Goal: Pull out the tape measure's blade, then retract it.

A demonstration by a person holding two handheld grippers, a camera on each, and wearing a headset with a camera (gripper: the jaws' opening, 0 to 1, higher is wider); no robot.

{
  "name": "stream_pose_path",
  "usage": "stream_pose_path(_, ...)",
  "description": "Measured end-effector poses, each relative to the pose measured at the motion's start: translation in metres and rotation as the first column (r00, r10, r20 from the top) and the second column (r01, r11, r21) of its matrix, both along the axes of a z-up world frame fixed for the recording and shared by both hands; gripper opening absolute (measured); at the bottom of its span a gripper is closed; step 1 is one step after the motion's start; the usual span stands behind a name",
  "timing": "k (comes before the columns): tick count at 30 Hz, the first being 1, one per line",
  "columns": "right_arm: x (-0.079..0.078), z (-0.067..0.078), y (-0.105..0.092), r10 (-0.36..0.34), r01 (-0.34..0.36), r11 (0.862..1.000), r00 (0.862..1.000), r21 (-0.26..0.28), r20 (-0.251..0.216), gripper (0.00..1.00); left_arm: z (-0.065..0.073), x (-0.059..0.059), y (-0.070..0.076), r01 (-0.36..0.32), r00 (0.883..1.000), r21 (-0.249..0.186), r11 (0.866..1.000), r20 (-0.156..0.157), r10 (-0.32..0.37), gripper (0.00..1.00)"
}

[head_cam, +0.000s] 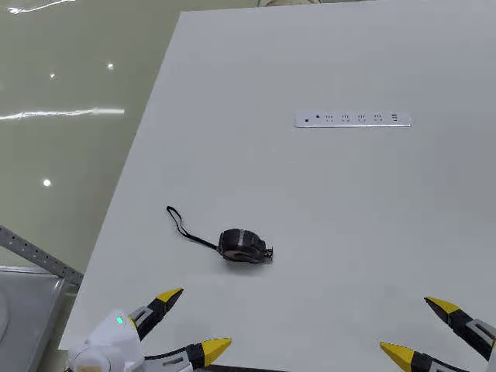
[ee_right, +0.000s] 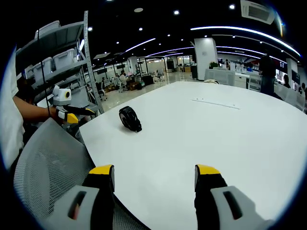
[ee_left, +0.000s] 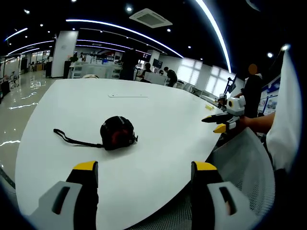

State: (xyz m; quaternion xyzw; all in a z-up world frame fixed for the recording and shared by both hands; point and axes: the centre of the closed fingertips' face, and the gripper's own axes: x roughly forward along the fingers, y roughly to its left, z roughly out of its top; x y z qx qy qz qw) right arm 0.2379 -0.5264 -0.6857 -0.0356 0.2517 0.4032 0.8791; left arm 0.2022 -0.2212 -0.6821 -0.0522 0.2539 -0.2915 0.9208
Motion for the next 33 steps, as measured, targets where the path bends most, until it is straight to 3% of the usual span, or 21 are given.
stream_pose_path(18, 0.0006, -0.0015, 0.0014, 0.007, -0.007, 1.0, 1.0, 0.001, -0.001, 0.68, 0.0002, 0.0003, 0.0005, -0.003, 1.0, 0.007, 1.0, 0.001, 0.003, 0.77)
stream_pose_path(33, 0.0006, -0.0022, 0.0019, 0.007, -0.007, 1.0, 1.0, 0.003, -0.001, 0.67, 0.0059, -0.0007, -0.0083, 0.012, 1.0, 0.009, 1.0, -0.003, -0.012, 0.77)
